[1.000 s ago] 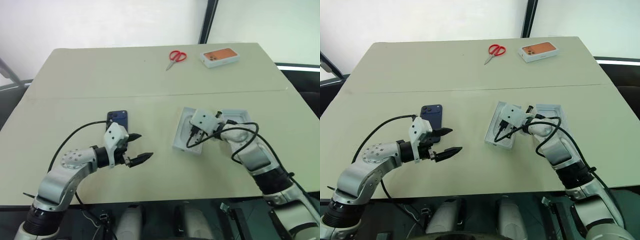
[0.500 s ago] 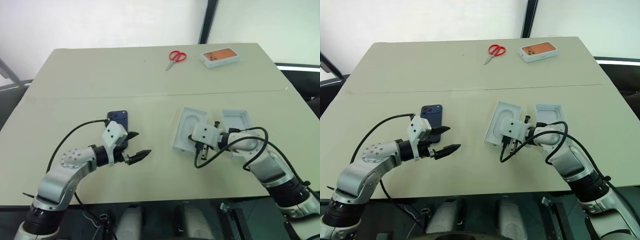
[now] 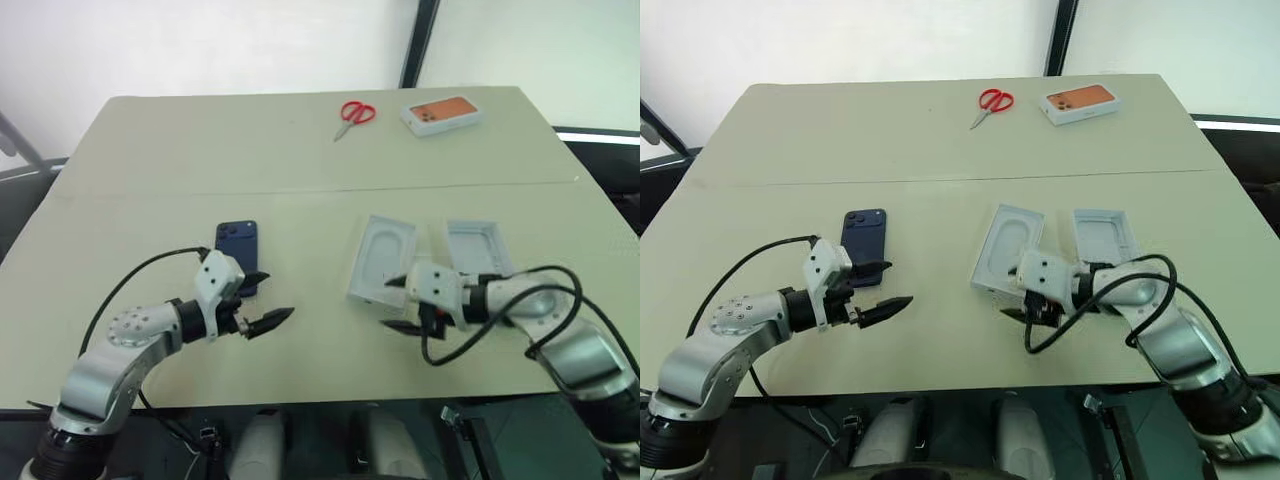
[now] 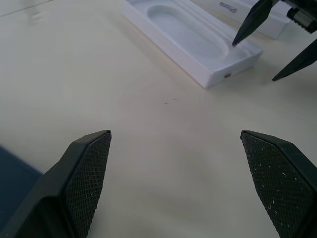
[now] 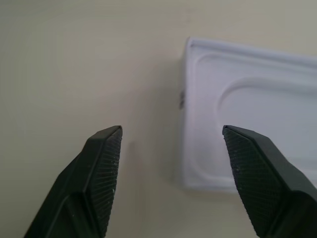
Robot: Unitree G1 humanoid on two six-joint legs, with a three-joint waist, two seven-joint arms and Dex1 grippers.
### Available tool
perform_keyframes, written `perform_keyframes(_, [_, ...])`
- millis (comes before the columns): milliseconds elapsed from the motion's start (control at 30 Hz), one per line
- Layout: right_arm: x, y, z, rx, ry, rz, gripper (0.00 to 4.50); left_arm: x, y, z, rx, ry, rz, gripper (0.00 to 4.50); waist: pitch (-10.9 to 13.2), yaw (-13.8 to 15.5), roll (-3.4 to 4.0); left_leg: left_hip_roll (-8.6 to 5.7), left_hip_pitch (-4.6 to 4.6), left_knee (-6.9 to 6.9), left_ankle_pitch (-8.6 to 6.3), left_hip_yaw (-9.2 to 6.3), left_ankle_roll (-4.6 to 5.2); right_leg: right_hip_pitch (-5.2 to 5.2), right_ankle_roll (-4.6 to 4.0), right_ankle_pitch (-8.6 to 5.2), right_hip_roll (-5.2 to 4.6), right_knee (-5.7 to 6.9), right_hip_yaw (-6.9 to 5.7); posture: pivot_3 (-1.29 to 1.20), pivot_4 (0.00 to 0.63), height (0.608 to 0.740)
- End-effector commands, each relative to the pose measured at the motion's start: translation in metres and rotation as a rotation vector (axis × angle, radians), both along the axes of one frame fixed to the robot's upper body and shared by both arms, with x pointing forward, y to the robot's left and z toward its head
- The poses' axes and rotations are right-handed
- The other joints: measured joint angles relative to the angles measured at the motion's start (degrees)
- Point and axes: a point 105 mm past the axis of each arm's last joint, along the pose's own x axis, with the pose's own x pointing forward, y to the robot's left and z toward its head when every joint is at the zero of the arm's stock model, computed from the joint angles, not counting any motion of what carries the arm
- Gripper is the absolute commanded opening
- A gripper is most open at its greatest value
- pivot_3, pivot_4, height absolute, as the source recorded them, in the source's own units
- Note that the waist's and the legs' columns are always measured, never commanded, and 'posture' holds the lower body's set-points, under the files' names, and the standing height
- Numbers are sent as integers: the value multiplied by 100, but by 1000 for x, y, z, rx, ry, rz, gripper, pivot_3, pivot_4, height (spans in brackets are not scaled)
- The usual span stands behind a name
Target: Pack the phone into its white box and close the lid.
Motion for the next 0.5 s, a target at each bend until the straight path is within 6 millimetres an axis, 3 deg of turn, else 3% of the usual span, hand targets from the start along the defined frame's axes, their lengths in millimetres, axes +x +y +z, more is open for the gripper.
perform_keyframes(33, [0, 6, 10, 18, -45, -2, 3398, -9, -7, 12, 9, -63, -77, 4405, 0, 1, 0, 0, 3, 0, 0, 0, 0, 0, 0, 0, 3, 1, 1, 0, 150, 697])
perform_keyframes(100, [-1, 6, 6, 17, -35, -19, 3398, -11, -8, 12, 18, -67, -99, 4405, 0, 18, 0, 0, 2, -2, 0, 1, 1, 0, 1, -1, 5, 1, 1, 0, 150, 697])
perform_keyframes(200, [1, 6, 3, 6, -41, -26, 2552, -13, -9, 11, 36, -68, -119, 4405, 0, 24, 0, 1, -1, -2, -1, 1, 2, 0, 1, -1, 3, -2, 0, 0, 150, 697])
perform_keyframes(367, [3, 8, 6, 16, -59, -24, 39, -12, -9, 8, 48, -69, -114, 4405, 0, 27, 0, 0, 0, -1, -1, 1, 2, 2, 1, -1, 2, -2, 1, 0, 150, 697])
perform_keyframes(500, [6, 11, 13, 9, -127, 17, 39, -12, -7, 7, 51, -65, -104, 4405, 0, 16, 0, 0, 0, -1, -1, 2, 2, 1, 1, -1, 4, -1, 0, 0, 150, 697])
